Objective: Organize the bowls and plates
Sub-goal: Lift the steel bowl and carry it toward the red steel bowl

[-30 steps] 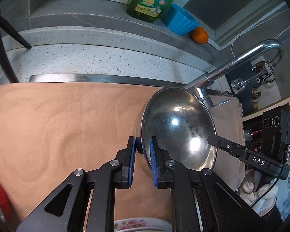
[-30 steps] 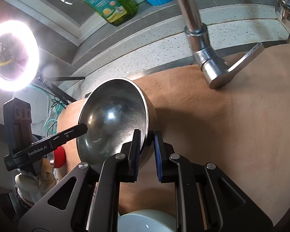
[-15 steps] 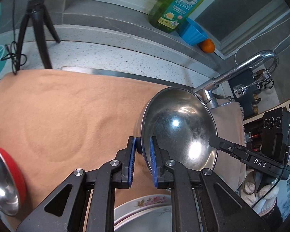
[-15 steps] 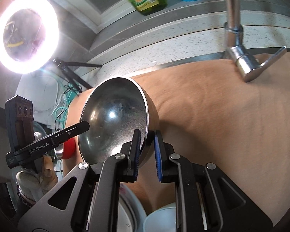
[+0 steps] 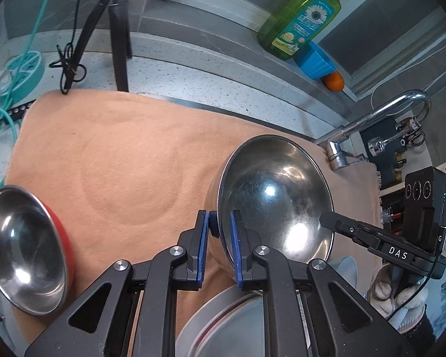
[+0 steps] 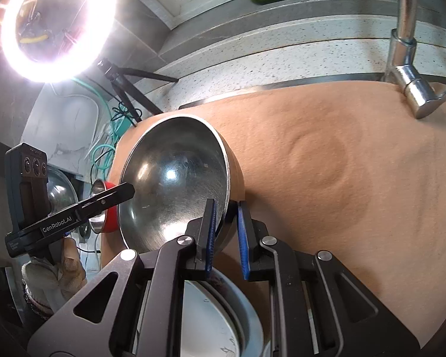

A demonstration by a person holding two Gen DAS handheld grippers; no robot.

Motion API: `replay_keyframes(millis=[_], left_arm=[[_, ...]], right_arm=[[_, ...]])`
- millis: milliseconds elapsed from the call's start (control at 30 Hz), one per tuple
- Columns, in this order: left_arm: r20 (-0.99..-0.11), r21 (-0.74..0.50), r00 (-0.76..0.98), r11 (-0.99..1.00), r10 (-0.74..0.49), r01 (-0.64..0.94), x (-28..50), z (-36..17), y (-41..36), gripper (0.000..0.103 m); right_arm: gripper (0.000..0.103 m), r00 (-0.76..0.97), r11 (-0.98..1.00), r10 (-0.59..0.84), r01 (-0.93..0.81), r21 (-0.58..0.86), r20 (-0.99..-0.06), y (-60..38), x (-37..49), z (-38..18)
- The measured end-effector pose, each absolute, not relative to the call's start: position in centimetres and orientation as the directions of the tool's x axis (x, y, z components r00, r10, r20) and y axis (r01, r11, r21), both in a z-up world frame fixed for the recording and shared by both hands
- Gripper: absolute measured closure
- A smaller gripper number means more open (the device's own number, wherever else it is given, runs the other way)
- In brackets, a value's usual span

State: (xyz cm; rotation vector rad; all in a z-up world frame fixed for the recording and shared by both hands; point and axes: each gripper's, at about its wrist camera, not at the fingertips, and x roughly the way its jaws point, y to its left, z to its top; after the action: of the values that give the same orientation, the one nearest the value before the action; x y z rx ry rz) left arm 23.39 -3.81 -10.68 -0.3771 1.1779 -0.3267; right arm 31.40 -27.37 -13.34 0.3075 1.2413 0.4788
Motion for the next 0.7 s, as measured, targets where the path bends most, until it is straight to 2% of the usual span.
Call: replay_keyframes(millis=[700], left_arm=[[-0.840, -0.450, 0.335, 0.893, -0.427, 0.008, 23.0, -11.9, -1.5, 0.090]], right_arm=[[0.089, 0.208, 0.870, 0.488, -0.185, 0.456, -0.848, -24.4, 31.4, -15.3]])
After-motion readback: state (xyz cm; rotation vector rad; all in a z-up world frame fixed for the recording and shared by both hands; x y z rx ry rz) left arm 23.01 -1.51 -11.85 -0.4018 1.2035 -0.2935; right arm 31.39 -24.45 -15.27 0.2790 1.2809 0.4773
